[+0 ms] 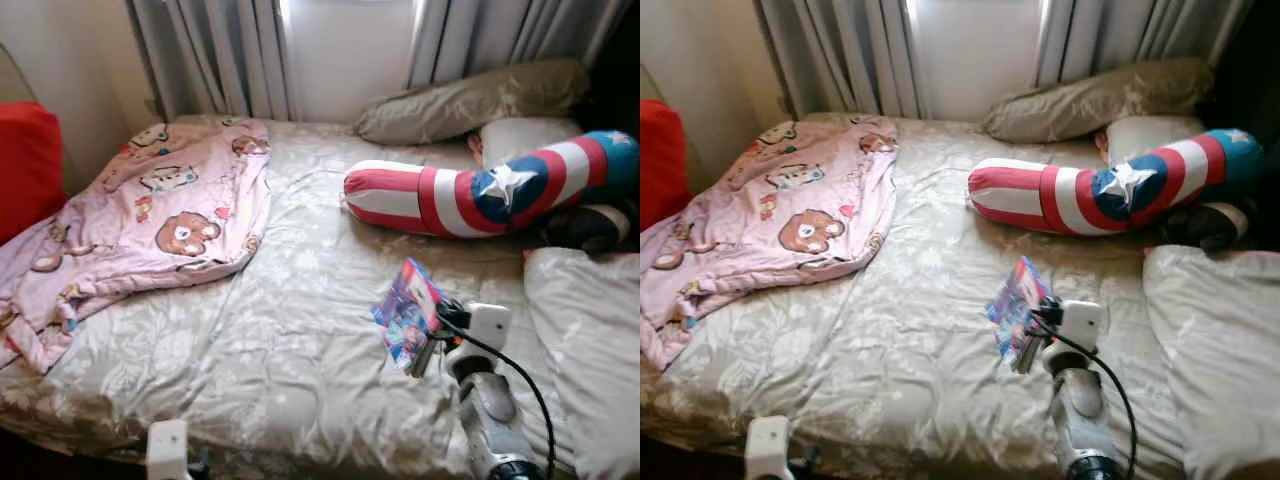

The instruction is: Clean up the room

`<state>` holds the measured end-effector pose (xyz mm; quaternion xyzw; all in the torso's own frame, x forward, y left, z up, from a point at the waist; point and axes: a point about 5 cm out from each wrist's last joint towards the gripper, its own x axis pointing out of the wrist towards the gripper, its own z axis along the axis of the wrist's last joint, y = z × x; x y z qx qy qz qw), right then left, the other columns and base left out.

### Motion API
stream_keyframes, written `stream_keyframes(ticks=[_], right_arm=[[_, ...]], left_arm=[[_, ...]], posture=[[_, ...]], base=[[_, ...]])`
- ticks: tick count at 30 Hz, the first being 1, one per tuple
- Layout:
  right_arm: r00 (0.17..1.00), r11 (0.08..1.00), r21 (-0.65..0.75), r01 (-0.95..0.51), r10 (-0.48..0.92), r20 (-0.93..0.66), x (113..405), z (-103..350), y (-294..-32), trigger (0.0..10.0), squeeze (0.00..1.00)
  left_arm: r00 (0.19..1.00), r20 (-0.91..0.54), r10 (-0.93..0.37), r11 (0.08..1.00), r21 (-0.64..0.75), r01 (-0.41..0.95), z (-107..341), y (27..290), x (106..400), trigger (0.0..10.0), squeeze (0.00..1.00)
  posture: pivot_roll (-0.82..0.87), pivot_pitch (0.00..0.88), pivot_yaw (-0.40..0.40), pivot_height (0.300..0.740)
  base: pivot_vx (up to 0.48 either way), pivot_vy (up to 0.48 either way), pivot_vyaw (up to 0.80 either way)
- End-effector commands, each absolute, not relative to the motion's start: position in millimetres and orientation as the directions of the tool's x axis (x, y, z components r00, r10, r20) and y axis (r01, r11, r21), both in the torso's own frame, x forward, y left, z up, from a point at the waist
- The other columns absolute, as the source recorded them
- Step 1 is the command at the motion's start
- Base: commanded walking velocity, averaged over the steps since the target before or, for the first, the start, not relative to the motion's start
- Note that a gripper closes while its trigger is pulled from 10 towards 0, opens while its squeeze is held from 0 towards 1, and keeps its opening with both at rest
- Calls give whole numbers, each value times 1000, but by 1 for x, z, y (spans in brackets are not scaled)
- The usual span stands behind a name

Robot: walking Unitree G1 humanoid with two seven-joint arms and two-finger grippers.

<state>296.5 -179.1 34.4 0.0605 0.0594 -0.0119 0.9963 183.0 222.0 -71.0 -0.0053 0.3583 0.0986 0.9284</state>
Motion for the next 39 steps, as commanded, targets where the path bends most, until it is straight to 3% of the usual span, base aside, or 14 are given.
stream_keyframes(ticks=[1,12,39], right_arm=[[998,992,123,7,0,-63,304,46,-173,10000,0],[998,992,125,5,3,-65,304,45,-172,10000,0],[997,991,132,-9,19,-73,304,43,-168,10000,0]], left_arm=[[709,-676,202,976,79,-202,-72,231,177,10000,0],[714,-673,196,978,77,-195,-72,230,177,10000,0],[719,-666,199,974,57,-218,-71,230,180,10000,0]], posture=[[62,0,-10,740],[60,0,-7,740],[61,0,-9,740]], base=[[0,-300,0],[0,-297,0],[0,0,0]])
